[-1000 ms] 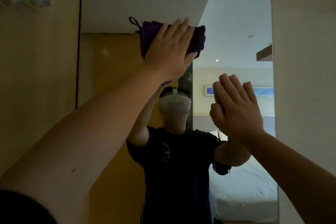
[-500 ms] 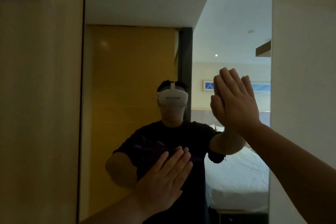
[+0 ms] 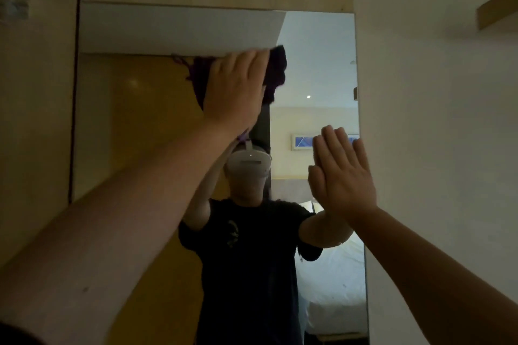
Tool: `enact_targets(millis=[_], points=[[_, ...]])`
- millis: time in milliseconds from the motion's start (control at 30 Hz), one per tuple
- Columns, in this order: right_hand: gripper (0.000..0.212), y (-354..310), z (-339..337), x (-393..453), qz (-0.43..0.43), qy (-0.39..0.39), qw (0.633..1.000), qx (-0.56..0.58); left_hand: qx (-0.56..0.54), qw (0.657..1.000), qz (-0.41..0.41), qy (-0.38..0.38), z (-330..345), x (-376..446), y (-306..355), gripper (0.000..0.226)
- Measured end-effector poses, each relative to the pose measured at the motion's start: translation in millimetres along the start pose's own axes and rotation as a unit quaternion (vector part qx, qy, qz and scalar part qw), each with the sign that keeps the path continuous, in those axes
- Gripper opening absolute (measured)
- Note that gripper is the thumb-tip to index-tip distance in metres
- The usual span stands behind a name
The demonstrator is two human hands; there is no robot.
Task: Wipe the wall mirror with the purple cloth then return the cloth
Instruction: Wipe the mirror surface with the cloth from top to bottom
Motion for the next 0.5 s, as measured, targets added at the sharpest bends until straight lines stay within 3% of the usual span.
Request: enact_targets(millis=[100, 200, 333, 500], points=[[0.061, 1.7, 2.1, 0.7, -0.008, 0.017, 1.000, 0.002, 0.051, 0.994, -0.005, -0.092, 5.8, 56.8, 6.4, 0.064], [0.058, 5.4, 4.8, -0.2, -0.014, 0.035, 0.999, 0.018, 0.080, 0.993, 0.022, -0.088, 19.6, 48.7, 16.8, 0.066], [0.055, 5.2, 2.5, -0.9, -0.022, 0.063, 0.996, 0.055, 0.072, 0.989, 0.095, -0.091, 33.3, -15.8, 44.6, 0.067], [0.055, 24.3, -10.3, -9.4, 0.033, 0.097, 0.983, 0.153, 0.069, 0.975, 0.165, -0.134, 58.3, -126.7, 84.7, 0.072]])
Point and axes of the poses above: each hand's wrist, its own x-axis towards the middle knuckle, its own z-axis out of the palm, y = z × x, the point moved 3 cm from there along x, towards the middle knuckle, and after that the axes turned 9 degrees about -y, right-handed, at the moved point
